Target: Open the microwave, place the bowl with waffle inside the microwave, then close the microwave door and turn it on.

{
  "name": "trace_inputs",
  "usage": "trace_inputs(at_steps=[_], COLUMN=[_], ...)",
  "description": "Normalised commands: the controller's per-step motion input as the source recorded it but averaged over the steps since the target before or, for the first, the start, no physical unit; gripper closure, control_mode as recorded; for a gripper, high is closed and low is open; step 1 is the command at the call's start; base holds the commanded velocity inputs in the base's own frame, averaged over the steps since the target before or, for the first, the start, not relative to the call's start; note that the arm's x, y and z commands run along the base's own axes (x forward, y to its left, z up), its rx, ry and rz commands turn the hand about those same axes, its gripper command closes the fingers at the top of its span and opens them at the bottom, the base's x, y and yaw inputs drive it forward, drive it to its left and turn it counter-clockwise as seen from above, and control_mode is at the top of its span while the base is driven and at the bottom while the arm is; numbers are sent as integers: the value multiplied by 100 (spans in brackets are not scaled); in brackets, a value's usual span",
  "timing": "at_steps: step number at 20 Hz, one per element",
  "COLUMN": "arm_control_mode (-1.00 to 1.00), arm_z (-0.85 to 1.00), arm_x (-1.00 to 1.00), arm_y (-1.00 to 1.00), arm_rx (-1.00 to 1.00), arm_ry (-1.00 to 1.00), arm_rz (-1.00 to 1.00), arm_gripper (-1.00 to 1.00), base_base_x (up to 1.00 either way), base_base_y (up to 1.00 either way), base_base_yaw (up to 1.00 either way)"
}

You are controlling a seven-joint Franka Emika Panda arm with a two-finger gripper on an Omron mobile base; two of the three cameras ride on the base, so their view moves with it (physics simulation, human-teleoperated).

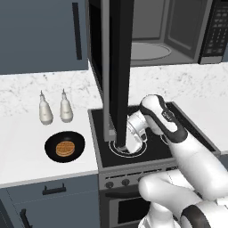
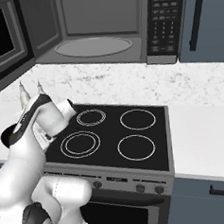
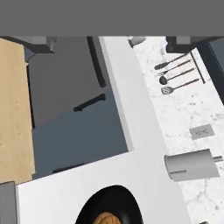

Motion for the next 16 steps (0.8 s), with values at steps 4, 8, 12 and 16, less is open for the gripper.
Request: trace_inputs(at_steps=[4,8,12,16], arm_control_mode=[-100,-100,-100,-100], arm_z=[-30,-36,-32,-36], arm_x=[36,53,58,60], arm_y=[52,13,1,14], arm_rx=[-10,-5,0,0], arm_ry=[0,0,0,0], arm_rz=[0,-1,0,0], arm_gripper=[-100,-100,-100,-100], base_base_x=[0,0,0,0], base_base_y=[0,0,0,0], base_base_yaw=[0,0,0,0])
